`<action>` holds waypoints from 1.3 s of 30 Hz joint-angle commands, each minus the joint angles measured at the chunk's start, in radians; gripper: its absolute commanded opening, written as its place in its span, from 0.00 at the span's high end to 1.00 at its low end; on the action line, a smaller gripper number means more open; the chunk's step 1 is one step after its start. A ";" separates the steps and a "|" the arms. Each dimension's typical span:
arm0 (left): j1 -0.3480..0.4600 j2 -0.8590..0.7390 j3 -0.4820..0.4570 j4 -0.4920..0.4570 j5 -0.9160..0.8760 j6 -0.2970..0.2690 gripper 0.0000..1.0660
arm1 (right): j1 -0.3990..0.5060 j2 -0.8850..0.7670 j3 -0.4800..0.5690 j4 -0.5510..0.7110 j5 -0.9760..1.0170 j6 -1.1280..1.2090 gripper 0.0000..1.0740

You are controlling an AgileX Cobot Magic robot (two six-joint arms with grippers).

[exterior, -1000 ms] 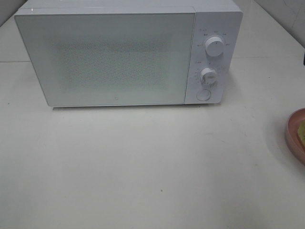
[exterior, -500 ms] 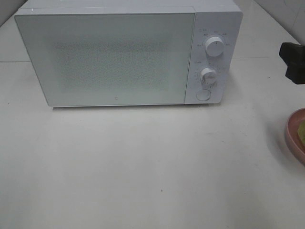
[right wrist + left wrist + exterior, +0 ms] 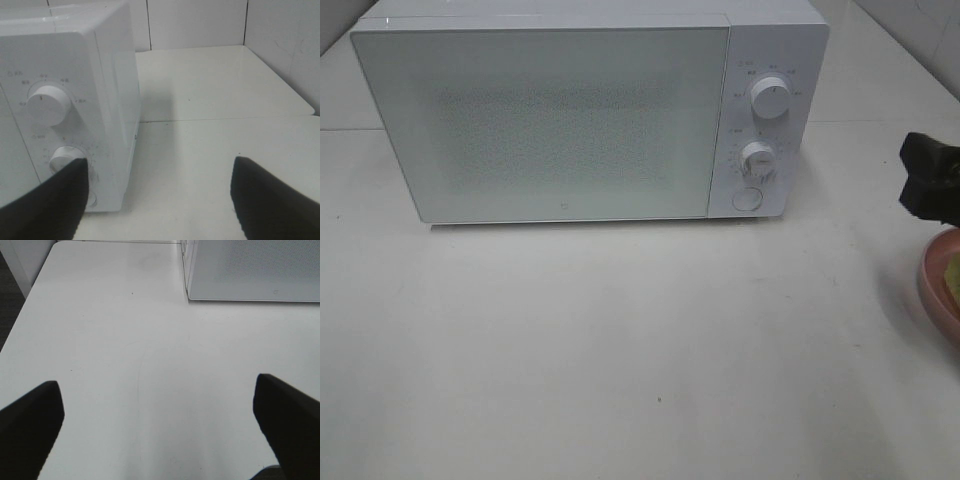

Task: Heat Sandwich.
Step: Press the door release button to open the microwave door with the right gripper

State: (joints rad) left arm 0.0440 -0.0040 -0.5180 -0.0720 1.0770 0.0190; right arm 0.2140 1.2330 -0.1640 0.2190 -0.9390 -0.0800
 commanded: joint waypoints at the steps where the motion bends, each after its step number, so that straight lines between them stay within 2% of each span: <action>1: 0.004 -0.023 0.001 0.002 -0.005 0.000 0.08 | 0.064 0.028 0.005 0.069 -0.054 -0.057 0.30; 5: 0.004 -0.023 0.001 0.002 -0.005 0.000 0.08 | 0.199 0.098 0.006 0.194 -0.142 -0.109 0.30; 6: 0.004 -0.023 0.001 0.002 -0.005 0.000 0.08 | 0.199 0.098 0.006 0.194 -0.142 -0.109 0.30; 8: 0.004 -0.023 0.001 0.002 -0.005 0.000 0.08 | 0.255 0.128 0.006 0.238 -0.175 -0.110 0.30; 9: 0.004 -0.023 0.001 0.002 -0.005 0.000 0.08 | 0.313 0.162 0.006 0.290 -0.208 -0.110 0.30; 11: 0.004 -0.023 0.001 0.002 -0.005 0.000 0.08 | 0.335 0.175 0.006 0.311 -0.226 -0.111 0.30; 13: 0.004 -0.023 0.001 0.002 -0.005 0.000 0.08 | 0.406 0.223 0.006 0.391 -0.276 -0.111 0.30; 15: 0.004 -0.023 0.001 0.002 -0.005 0.000 0.08 | 0.430 0.238 0.006 0.422 -0.290 -0.111 0.30; 19: 0.004 -0.023 0.001 0.002 -0.005 0.000 0.08 | 0.537 0.310 -0.011 0.548 -0.327 -0.117 0.30; 27: 0.004 -0.023 0.001 0.002 -0.005 0.000 0.08 | 0.615 0.387 -0.061 0.605 -0.327 -0.123 0.30; 39: 0.004 -0.023 0.001 0.002 -0.005 0.000 0.08 | 0.615 0.398 -0.059 0.604 -0.320 -0.104 0.30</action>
State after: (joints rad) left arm 0.0440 -0.0040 -0.5180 -0.0720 1.0770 0.0190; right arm 0.8260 1.6320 -0.2190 0.8240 -1.2040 -0.1810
